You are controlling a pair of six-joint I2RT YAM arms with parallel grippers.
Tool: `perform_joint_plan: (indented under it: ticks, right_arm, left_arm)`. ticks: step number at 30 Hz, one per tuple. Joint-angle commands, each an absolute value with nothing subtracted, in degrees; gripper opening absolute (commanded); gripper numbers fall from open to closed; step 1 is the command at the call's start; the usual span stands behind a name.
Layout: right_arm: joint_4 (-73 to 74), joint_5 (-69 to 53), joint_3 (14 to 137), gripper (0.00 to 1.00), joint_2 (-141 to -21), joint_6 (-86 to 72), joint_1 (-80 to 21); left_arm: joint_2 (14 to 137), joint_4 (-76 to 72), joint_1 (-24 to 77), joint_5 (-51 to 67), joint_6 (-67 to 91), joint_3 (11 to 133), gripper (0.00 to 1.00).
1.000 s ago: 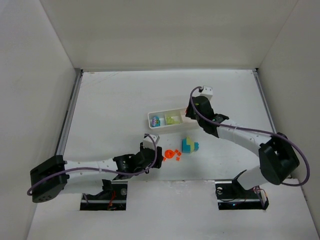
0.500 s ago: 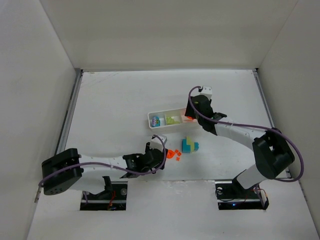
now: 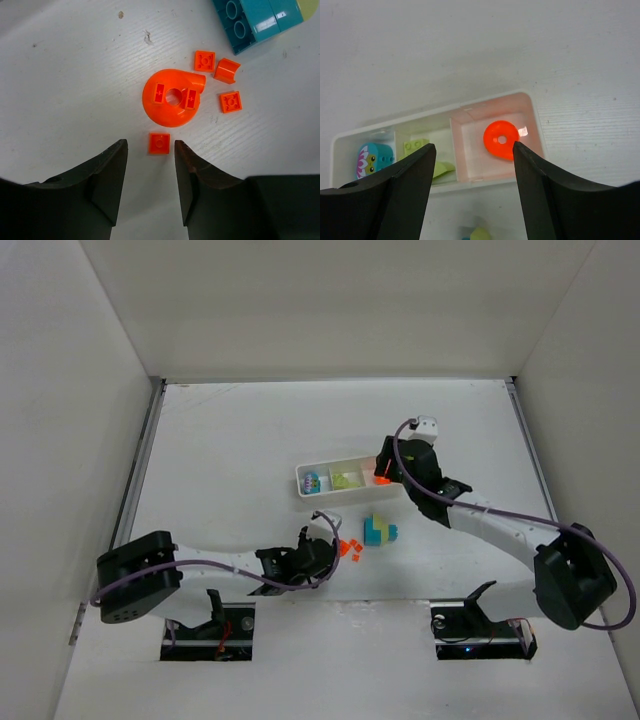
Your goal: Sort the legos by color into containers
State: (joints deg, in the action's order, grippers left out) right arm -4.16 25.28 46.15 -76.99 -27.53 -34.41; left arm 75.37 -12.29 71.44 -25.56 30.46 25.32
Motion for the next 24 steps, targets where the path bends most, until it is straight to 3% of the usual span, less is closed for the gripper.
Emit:
perform_joint_plan:
  ticks: [1, 9, 18, 24]
  right_arm:
    - [-7.6, 24.5, 44.7, 0.69, -75.6, -28.5, -35.2]
    - [-8.3, 24.4, 41.3, 0.69, -71.6, -28.9, -35.9]
    - [-8.7, 25.6, 33.9, 0.69, -63.6, -31.5, -34.5]
    - [-11.2, 26.5, 28.2, 0.69, -59.7, -35.9, -29.2]
  left_arm:
    - [77.8, -14.2, 71.9, -25.9, 28.8, 27.7, 0.38]
    - [80.2, -13.6, 73.2, -28.1, 28.0, 29.1, 0.16]
    - [67.3, -3.9, 72.3, -28.6, 25.6, 35.0, 0.14]
    - [74.9, -10.1, 66.4, -26.5, 20.8, 46.8, 0.15]
